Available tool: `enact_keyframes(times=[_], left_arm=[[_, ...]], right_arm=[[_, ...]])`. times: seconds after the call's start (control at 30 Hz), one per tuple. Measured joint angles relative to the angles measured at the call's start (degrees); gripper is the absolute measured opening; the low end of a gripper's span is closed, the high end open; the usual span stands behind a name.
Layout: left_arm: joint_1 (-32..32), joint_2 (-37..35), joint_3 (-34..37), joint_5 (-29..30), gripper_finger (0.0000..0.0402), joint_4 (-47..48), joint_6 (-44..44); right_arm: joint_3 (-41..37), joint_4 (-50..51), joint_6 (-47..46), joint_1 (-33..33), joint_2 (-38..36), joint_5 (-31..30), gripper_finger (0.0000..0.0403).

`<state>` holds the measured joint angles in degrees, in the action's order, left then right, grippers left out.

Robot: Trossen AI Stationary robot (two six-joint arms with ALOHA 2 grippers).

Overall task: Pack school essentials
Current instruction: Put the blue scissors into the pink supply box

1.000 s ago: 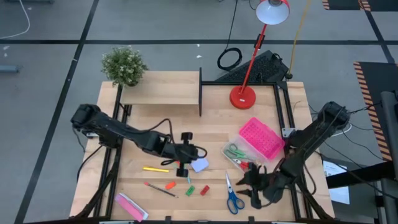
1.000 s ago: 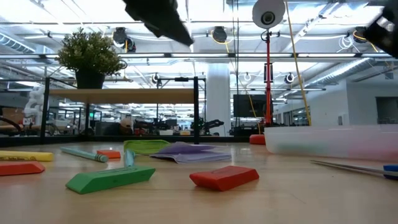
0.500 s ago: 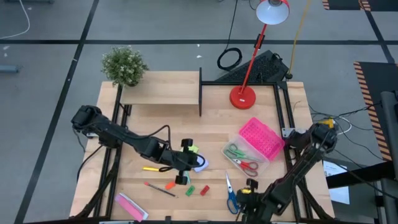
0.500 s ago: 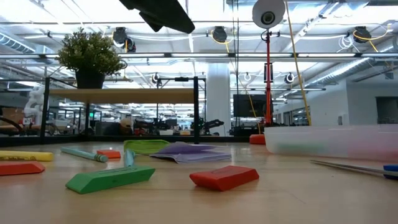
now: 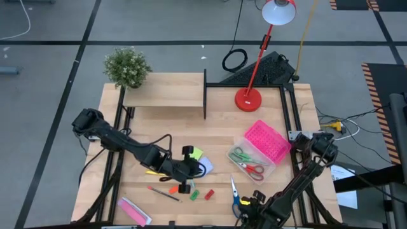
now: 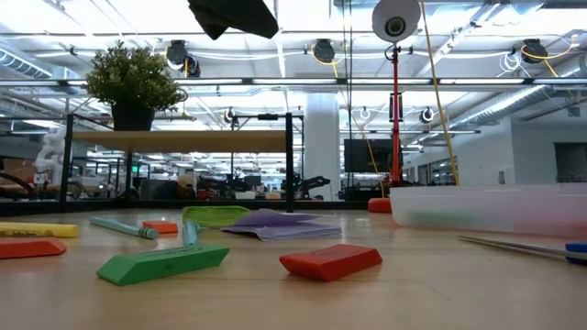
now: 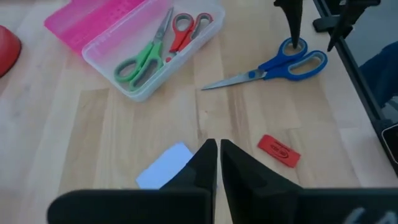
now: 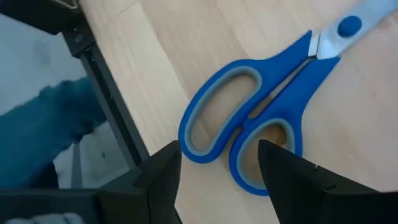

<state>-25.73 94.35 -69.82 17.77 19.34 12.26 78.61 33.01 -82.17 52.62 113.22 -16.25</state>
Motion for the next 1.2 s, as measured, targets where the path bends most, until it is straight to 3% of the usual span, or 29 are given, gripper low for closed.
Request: enact_keyframes(times=[0.7, 0.93, 1.2], left_arm=[[-2.11, 0.04, -0.02, 2.0, 0.0026, -4.1, 1.09], [-1.27, 0.04, -0.02, 2.28, 0.0026, -4.86, -3.02], [1.02, 0.04, -0.02, 2.29, 0.0026, -6.58, -6.22]], right_arm=[[-0.02, 3.59, -5.67, -2.45, 0.39, 1.61, 0.0208], [0.22, 4.13, -4.08, -2.76, 3.29, 4.6, 0.0207], [0.13, 5.86, -4.17, -2.93, 4.58, 5.32, 0.0157]])
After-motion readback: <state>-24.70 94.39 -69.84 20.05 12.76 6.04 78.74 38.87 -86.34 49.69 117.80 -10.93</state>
